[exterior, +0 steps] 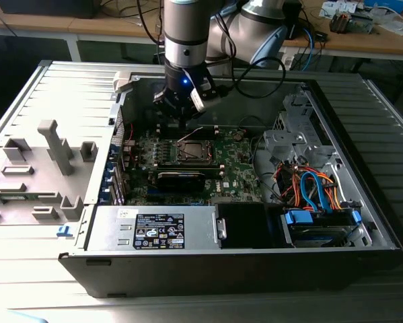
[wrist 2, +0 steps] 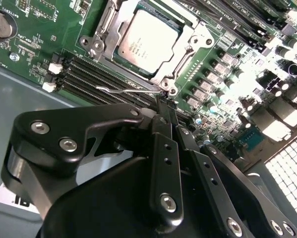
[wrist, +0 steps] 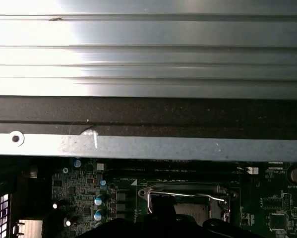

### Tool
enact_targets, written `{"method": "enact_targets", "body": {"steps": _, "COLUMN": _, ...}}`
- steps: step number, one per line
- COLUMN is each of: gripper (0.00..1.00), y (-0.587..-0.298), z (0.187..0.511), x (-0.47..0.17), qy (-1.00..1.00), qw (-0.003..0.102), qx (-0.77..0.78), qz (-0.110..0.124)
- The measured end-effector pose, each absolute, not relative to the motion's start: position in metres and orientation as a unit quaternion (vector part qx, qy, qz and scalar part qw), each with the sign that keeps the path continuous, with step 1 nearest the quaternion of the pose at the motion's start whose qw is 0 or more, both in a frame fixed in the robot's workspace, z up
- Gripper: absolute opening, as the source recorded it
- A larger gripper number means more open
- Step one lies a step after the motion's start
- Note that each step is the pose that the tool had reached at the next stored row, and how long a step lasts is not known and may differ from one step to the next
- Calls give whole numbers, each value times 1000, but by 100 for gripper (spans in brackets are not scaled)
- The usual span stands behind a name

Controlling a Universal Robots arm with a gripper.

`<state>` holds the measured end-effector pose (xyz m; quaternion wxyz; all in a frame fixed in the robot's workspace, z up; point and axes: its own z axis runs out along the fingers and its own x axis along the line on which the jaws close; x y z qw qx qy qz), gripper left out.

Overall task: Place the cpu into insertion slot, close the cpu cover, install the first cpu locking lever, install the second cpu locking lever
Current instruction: 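Install the first cpu locking lever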

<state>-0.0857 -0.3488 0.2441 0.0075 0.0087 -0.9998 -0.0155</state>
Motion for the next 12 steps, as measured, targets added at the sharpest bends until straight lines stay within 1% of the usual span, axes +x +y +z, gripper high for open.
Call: {"method": "enact_targets", "body": {"steps": 12, "gripper": 11, "y": -347, "z": 232, "x": -81, "qy": -1000, "qw": 7, "qx": 9, "qz": -15}}
